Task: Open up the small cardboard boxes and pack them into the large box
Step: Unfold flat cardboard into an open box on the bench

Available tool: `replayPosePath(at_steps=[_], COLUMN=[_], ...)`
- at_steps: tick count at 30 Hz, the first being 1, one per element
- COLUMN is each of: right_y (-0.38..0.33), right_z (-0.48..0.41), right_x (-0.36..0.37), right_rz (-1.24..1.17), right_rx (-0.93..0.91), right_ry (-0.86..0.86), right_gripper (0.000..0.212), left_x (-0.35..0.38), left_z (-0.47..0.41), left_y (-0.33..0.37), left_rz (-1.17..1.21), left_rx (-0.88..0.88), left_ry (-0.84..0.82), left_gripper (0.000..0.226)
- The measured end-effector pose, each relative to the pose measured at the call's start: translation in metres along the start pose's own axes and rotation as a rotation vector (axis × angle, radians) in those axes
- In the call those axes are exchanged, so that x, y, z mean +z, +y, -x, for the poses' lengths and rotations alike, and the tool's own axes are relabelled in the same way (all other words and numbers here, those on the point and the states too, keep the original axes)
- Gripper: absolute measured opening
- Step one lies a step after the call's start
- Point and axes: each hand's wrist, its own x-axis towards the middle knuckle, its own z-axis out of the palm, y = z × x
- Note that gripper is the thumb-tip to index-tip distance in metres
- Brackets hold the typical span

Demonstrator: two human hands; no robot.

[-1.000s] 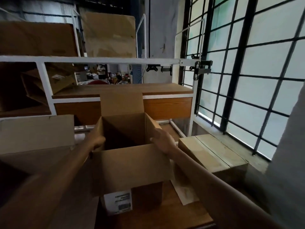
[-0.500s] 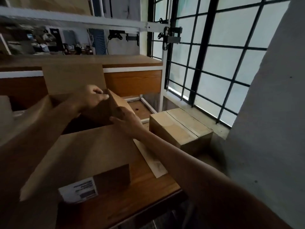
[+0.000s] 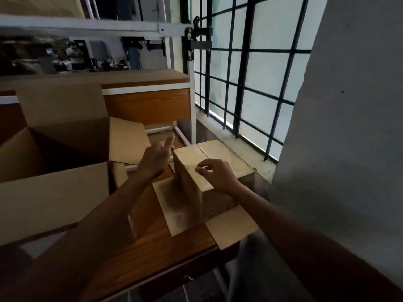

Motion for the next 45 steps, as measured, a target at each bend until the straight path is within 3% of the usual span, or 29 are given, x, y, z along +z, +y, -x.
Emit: replayPosePath(at_steps=[5,10,15,24,29,33,37,41,45], right_y=[0.071,0.108,0.129,0.146,0.146,0.141,0.129,0.11,0.089], right_z=[0.005,0.003,-0.014,-0.021,-0.002,0.027,0.032,0.041,0.047], right_x=[-0.039,-0.047,-0.044,-0.04,-0.027,-0.02,-0.033,-0.049,-0.061], right_rz=[-0.046,-0.015,-0.08,-0.306,-0.327,-0.683,-0.565,-0.46,-0.599], right_rx=[0.204,0.349,0.505,0.631,0.847,0.792,0.712,0.619,0.448], right_ry=[0.013,-0.046,-0.005,0.085,0.116,0.087,0.115,0.133,0.112], right_gripper=[0.028,0.045,0.071,0.08,0.08,0.1,0.08,0.053,0.067], left_x=[0.064,0.121,0.143,0.165,0.168,0.175,0.158,0.141,0.104], left_z=[-0.001,-0.018,-0.012,0.007,0.028,0.045,0.053,0.045,0.071], left_y=[0.004,-0.026,-0.024,-0.04,-0.051,-0.057,-0.051,-0.064,-0.014], left_rz=[0.168,0.338,0.364,0.535,0.58,0.664,0.692,0.75,0.771], left_rx=[-0.169,-0.359,-0.484,-0.554,-0.616,-0.593,-0.575,-0.51,-0.435], left_ry=[-0.016,0.001,0.112,0.23,0.221,0.186,0.286,0.24,0.095], left_gripper=[0.066,0.081,0.053,0.037,0.03,0.057,0.062,0.074,0.064])
